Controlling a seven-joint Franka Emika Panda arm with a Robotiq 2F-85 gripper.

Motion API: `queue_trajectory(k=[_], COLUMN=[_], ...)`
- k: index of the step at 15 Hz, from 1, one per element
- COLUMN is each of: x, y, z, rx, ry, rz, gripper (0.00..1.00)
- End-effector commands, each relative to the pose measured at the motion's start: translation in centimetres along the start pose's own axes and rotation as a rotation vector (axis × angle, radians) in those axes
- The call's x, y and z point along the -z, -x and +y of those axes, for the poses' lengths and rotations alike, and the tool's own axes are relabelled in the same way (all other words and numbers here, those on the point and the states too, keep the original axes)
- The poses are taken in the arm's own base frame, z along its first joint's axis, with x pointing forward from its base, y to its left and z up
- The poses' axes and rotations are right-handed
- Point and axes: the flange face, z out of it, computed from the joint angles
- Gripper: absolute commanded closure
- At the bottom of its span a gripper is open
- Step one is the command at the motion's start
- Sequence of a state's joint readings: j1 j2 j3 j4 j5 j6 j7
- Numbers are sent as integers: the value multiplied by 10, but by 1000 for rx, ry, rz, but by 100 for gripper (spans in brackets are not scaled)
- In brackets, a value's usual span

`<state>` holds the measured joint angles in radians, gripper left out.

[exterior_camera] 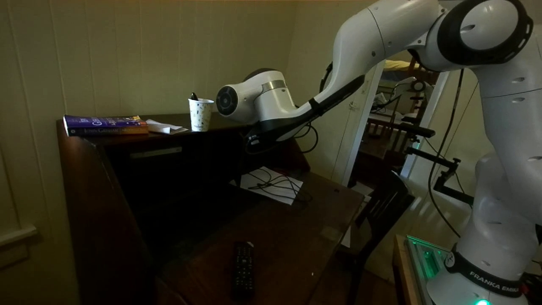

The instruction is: Move the cable

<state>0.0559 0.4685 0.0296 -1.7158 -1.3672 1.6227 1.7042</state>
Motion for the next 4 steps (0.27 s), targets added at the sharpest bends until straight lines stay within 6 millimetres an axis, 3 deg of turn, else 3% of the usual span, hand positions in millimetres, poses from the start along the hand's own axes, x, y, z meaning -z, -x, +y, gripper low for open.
queue_trajectory(k=[1,4], x=[6,6], y=[1,0], z=[1,2], rx=[4,6], ry=[-7,-7], rz=[2,2], gripper=[0,0])
